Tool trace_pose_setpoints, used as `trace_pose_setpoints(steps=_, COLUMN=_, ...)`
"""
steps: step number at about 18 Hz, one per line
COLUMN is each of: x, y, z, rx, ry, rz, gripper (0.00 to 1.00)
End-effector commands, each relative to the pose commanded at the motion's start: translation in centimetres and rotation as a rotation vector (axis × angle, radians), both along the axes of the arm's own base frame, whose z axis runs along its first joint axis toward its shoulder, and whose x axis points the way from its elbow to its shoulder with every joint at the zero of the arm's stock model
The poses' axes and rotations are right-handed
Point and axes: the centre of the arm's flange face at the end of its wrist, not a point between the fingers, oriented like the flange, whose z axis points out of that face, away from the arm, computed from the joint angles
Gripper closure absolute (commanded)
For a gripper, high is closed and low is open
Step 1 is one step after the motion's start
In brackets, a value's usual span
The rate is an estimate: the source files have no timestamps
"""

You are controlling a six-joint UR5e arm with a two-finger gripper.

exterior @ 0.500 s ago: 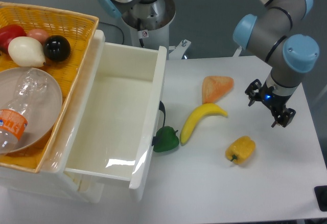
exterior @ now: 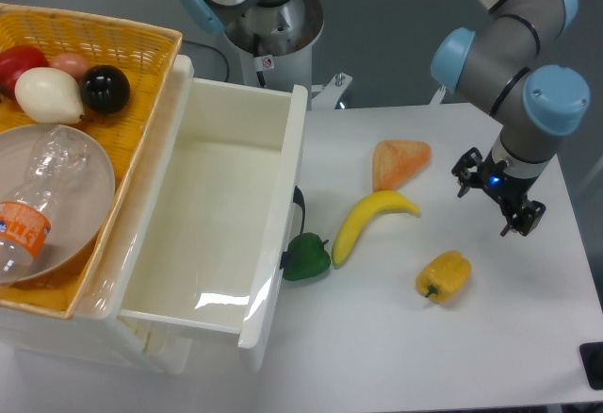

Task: Pick up the yellow pepper
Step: 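Lower the open gripper toward the yellow bell pepper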

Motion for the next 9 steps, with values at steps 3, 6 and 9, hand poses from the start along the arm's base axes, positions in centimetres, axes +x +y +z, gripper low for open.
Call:
trace_pose_setpoints(steps=3, x=0.4, y=0.7, z=-2.1, rx=0.089, ry=-0.047, rz=0.067, gripper=0.00)
trace_pose_setpoints(steps=6, x=0.8, y=0.9, z=-3.5, rx=0.084, ry=-0.070, rz=0.128, gripper=0.00)
trace_pose_setpoints(steps=9, x=0.7, y=1.2, z=-5.0, rx=0.078, ry=-0.090, rz=0.126, gripper=0.00)
